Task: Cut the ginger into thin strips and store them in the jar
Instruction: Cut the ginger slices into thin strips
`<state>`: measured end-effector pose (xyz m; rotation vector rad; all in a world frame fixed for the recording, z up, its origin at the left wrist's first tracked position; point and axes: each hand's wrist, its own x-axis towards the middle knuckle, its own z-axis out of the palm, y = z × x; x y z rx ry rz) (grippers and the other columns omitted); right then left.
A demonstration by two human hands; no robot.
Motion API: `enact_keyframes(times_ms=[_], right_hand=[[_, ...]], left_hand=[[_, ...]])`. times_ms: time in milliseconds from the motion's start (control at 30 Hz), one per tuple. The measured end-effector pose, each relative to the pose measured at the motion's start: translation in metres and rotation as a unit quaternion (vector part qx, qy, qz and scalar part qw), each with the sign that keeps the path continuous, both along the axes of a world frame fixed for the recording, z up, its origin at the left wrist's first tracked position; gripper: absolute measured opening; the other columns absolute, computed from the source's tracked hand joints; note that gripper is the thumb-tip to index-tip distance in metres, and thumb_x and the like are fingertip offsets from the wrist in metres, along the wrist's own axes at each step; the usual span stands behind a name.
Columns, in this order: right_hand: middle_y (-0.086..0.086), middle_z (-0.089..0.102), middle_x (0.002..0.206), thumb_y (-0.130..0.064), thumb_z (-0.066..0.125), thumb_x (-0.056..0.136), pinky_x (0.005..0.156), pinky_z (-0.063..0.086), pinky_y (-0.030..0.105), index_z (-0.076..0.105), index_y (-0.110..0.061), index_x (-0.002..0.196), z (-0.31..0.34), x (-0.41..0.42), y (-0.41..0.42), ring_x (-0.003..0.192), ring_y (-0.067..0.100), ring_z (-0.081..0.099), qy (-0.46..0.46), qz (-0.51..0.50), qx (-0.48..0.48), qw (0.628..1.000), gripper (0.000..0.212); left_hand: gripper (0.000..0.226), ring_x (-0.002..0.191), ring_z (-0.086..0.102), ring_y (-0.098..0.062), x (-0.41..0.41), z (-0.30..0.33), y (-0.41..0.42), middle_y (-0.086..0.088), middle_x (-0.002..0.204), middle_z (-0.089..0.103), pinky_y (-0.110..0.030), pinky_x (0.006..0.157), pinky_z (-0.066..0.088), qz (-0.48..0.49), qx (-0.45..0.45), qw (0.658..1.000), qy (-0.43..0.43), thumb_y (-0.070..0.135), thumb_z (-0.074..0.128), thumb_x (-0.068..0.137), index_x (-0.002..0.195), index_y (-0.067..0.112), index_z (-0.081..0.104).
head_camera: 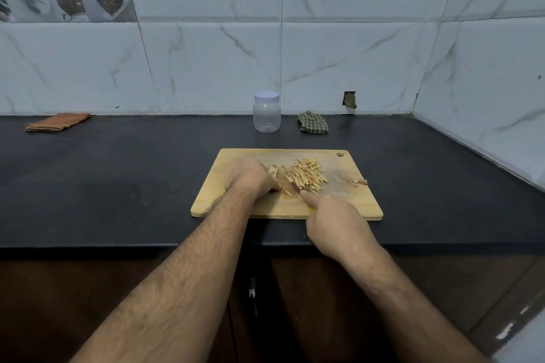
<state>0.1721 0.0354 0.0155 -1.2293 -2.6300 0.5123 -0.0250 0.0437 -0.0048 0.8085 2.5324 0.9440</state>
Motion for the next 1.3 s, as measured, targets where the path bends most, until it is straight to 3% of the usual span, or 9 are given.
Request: enact_keyframes(times_ms=[167, 300, 467, 567, 700, 900, 1100, 1200, 1300], right_hand=[[-0.002, 0.058, 0.135, -0.011, 0.042, 0.096, 0.091, 0.052, 0.037, 0.033, -0.039, 0.152, -0.001, 0.003, -0.005, 0.115, 0.02, 0.056, 0.035, 0.019, 0.015, 0.999, 0.064], [-0.004, 0.061, 0.13, -0.012, 0.043, 0.096, 0.084, 0.051, 0.034, 0.035, -0.043, 0.149, 0.0, 0.004, -0.009, 0.112, 0.02, 0.057, 0.021, 0.038, 0.038, 0.998, 0.063], [-0.005, 0.062, 0.129, -0.015, 0.044, 0.096, 0.083, 0.049, 0.033, 0.044, -0.044, 0.144, 0.001, 0.001, -0.008, 0.114, 0.019, 0.057, -0.013, 0.03, 0.049, 0.998, 0.057], [-0.004, 0.059, 0.134, -0.012, 0.045, 0.095, 0.084, 0.05, 0.033, 0.042, -0.042, 0.146, 0.008, 0.0, 0.001, 0.117, 0.019, 0.057, -0.029, 0.004, 0.044, 0.999, 0.06], [0.0, 0.058, 0.136, -0.009, 0.045, 0.093, 0.088, 0.05, 0.034, 0.044, -0.038, 0.146, 0.013, -0.002, 0.004, 0.119, 0.021, 0.055, -0.021, 0.0, 0.053, 0.998, 0.061], [0.003, 0.061, 0.128, -0.009, 0.048, 0.091, 0.082, 0.049, 0.032, 0.052, -0.03, 0.141, 0.009, -0.012, 0.004, 0.114, 0.023, 0.057, -0.021, 0.0, 0.049, 0.999, 0.054], [0.005, 0.065, 0.12, -0.005, 0.045, 0.088, 0.08, 0.05, 0.032, 0.046, -0.028, 0.145, 0.016, -0.034, 0.013, 0.106, 0.025, 0.059, 0.005, 0.016, 0.033, 0.999, 0.062], [0.005, 0.066, 0.09, -0.01, 0.041, 0.092, 0.068, 0.052, 0.035, 0.059, -0.017, 0.118, 0.013, -0.049, 0.02, 0.08, 0.024, 0.06, 0.033, 0.014, 0.003, 0.999, 0.032], [0.005, 0.064, 0.073, -0.012, 0.043, 0.09, 0.061, 0.058, 0.037, 0.054, -0.016, 0.097, 0.006, -0.057, 0.025, 0.063, 0.024, 0.06, 0.065, 0.001, -0.036, 0.997, 0.014]], left_hand=[[0.009, 0.087, 0.064, -0.011, -0.001, 0.002, -0.006, 0.005, 0.09, 0.074, -0.029, 0.081, 0.052, -0.027, 0.015, 1.0, -0.005, 0.025, 0.078, 0.079, 0.085, 0.019, 0.075], [0.017, 0.072, 0.056, -0.015, 0.0, 0.001, -0.015, -0.002, 0.086, 0.074, -0.03, 0.071, 0.05, -0.036, 0.052, 0.998, -0.022, 0.023, 0.072, 0.081, 0.092, 0.01, 0.076], [0.017, 0.071, 0.061, -0.015, 0.003, -0.002, -0.021, 0.001, 0.088, 0.075, -0.029, 0.068, 0.051, -0.026, 0.074, 0.997, -0.003, 0.022, 0.067, 0.08, 0.09, 0.011, 0.076], [0.012, 0.071, 0.062, -0.014, 0.005, -0.001, -0.022, 0.005, 0.08, 0.073, -0.031, 0.066, 0.052, -0.021, 0.076, 0.997, 0.017, 0.022, 0.065, 0.082, 0.076, 0.014, 0.071], [0.023, 0.066, 0.054, -0.009, 0.007, -0.001, -0.026, 0.009, 0.07, 0.062, -0.024, 0.053, 0.036, -0.007, 0.086, 0.995, 0.04, 0.025, 0.063, 0.089, 0.066, 0.022, 0.06], [0.012, 0.079, 0.059, -0.007, 0.002, 0.003, -0.029, 0.013, 0.084, 0.066, -0.024, 0.058, 0.04, 0.0, 0.093, 0.995, 0.034, 0.018, 0.067, 0.088, 0.078, 0.025, 0.067], [0.014, 0.101, 0.061, -0.016, -0.005, 0.009, -0.016, 0.005, 0.111, 0.067, -0.027, 0.08, 0.048, -0.03, 0.061, 0.995, 0.071, 0.021, 0.062, 0.092, 0.103, 0.029, 0.066], [0.03, 0.106, 0.061, -0.018, -0.005, 0.02, -0.008, 0.002, 0.119, 0.066, -0.032, 0.09, 0.052, -0.069, 0.032, 0.992, 0.097, 0.014, 0.053, 0.095, 0.12, 0.026, 0.064], [0.044, 0.117, 0.058, -0.02, -0.005, 0.029, 0.0, -0.001, 0.132, 0.061, -0.033, 0.099, 0.048, -0.121, -0.017, 0.988, 0.098, 0.009, 0.052, 0.094, 0.136, 0.022, 0.055]])
